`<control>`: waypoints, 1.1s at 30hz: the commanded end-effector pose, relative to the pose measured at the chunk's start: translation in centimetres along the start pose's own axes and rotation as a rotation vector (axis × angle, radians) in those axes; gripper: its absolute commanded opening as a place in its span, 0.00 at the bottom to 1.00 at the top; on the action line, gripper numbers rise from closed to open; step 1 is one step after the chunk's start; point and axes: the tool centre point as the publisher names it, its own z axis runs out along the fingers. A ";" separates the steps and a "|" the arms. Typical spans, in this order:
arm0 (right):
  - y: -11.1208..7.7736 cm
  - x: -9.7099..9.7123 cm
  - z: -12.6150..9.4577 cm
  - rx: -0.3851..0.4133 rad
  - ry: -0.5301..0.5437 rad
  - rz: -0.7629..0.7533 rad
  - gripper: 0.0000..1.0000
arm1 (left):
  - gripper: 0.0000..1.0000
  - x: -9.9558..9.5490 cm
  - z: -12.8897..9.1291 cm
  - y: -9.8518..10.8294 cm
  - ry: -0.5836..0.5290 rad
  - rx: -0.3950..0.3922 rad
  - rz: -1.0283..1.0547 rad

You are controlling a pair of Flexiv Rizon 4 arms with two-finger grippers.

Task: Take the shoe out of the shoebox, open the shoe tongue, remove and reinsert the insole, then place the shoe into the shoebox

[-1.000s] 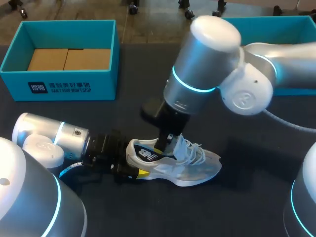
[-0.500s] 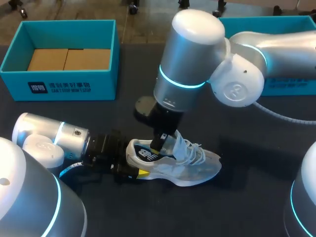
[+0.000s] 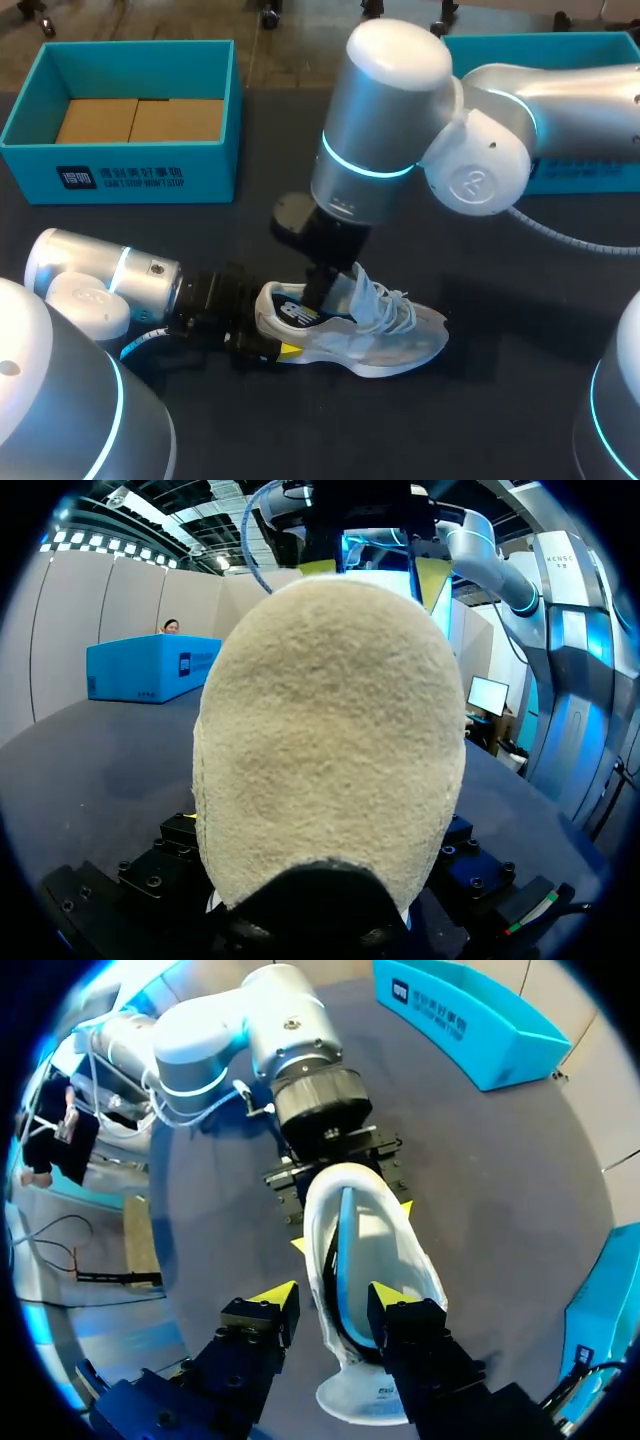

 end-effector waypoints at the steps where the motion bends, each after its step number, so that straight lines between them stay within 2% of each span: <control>1: 0.6 -0.4 1.3 0.012 0.022 0.010 0.44 | 0.00 -0.3 0.2 0.2 -0.001 -0.001 -0.001; 5: 0.4 -0.7 2.2 0.010 0.049 0.023 0.42 | 0.00 -0.3 0.2 0.2 -0.001 -0.001 -0.001; 9: 0.2 -0.8 3.1 0.008 0.092 0.028 0.35 | 0.00 -0.3 0.2 0.2 -0.001 -0.001 -0.001; 10: 0.2 -0.8 3.2 0.009 0.102 0.028 0.31 | 0.00 -0.3 0.2 0.2 -0.001 -0.001 -0.001; 11: 0.1 -0.9 3.4 -0.006 0.115 0.015 0.12 | 0.00 -0.3 0.2 0.2 -0.001 -0.001 -0.001; 12: -0.2 -0.9 3.5 -0.016 0.124 0.009 0.00 | 0.00 -0.3 0.2 0.2 -0.001 -0.001 -0.001; 16: -0.9 -1.0 3.0 -0.047 0.133 -0.019 0.00 | 0.00 -0.3 0.2 0.2 -0.001 -0.001 -0.001; 23: -1.7 -0.9 0.7 -0.092 0.137 -0.121 0.00 | 0.00 -0.3 0.2 0.2 -0.001 -0.001 -0.001; 33: -0.5 -1.3 0.0 -0.149 0.160 -0.311 0.00 | 0.00 -0.3 0.2 0.2 -0.001 -0.001 -0.001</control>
